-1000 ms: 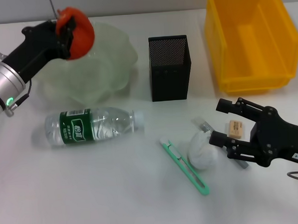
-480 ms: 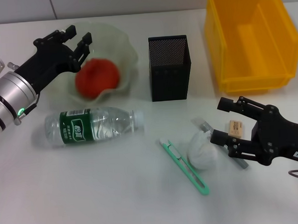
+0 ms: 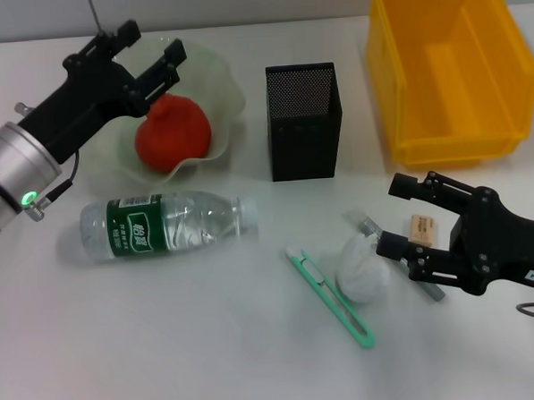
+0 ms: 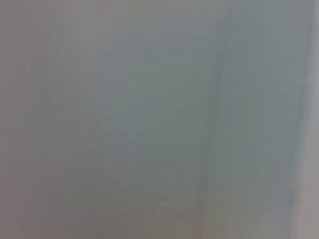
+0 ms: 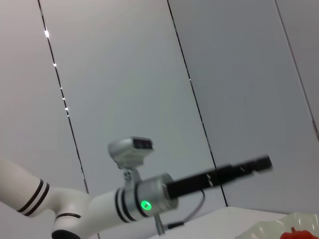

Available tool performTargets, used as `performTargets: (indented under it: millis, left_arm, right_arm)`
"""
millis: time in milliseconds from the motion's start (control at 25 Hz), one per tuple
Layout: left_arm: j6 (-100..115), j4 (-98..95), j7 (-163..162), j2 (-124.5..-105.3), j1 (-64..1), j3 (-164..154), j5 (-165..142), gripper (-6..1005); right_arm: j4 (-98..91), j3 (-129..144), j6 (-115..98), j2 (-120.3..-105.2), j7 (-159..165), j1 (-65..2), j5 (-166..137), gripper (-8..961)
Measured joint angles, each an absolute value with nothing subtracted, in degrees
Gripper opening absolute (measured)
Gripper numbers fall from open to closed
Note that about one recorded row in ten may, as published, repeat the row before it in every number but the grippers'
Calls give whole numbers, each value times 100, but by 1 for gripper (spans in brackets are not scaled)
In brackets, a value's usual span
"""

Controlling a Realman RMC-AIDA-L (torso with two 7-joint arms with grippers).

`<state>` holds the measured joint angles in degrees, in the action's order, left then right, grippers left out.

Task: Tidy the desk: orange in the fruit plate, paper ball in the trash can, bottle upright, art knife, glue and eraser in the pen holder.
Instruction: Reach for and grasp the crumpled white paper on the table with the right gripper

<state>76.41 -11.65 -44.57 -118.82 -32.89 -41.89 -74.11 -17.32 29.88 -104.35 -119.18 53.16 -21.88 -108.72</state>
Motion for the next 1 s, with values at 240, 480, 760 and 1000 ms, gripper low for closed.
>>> performTargets:
  millis: [240, 480, 760, 1000]
  left_arm:
    - [9082, -1932, -5106, -11859, -2956, -4485, -7950, 719]
    - [9671, -2890, -5985, -11819, -2613, -5277, -8446, 715]
    - [9835, -3049, -6197, -11839, -2339, -5712, -9729, 712]
    - [9790, -2901, -6074, -11846, -2306, -5683, -9742, 709]
  right_arm:
    - [-1751, 2948, -10424, -11915, 5316, -2162, -10872, 822]
    - [-1820, 2847, -10430, -11902, 5317, -2116, -10870, 821]
    - [-2005, 2731, -10534, -11889, 5456, -2066, -10866, 820]
    - [-3540, 2682, -11096, -11844, 7462, -2167, -10863, 821]
